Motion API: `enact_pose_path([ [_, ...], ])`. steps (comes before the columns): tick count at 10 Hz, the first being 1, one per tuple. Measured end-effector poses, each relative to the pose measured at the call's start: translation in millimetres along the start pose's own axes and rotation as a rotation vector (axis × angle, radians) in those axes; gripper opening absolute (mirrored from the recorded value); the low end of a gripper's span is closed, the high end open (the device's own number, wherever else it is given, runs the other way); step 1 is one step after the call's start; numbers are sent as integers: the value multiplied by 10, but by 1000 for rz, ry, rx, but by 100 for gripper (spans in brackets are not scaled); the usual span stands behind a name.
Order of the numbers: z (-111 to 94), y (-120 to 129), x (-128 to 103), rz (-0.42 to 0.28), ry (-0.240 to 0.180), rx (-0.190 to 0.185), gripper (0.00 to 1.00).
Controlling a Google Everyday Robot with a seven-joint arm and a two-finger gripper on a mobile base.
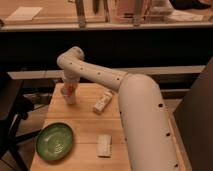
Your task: Place the pepper in the ceramic cup
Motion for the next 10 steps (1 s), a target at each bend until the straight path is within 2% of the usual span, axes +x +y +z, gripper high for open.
enact_pose_path([
  [1,2,1,-1,2,-3,2,27],
  [2,-1,2,0,5,-12,11,42],
  [6,-3,-24,11,7,-21,31,78],
  [10,-39,-97,31,-10,-20,36,80],
])
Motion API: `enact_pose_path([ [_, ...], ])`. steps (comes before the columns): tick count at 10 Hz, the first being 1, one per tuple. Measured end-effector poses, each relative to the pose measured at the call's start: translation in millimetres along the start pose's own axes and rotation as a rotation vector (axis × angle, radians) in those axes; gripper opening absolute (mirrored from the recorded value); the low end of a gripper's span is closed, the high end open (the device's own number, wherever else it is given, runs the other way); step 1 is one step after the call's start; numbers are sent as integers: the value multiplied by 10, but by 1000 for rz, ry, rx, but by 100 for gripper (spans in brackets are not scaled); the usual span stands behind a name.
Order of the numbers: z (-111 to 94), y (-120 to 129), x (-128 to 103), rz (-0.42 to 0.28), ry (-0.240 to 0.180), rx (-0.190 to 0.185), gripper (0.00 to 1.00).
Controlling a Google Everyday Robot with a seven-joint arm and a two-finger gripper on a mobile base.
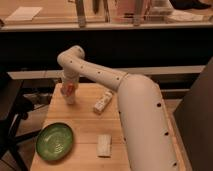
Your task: Place the pepper in the ceramic cup
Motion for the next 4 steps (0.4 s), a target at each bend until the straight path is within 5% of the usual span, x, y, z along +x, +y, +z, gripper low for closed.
enact_pose_path([
  [4,-145,-66,42,-18,26,-7,80],
])
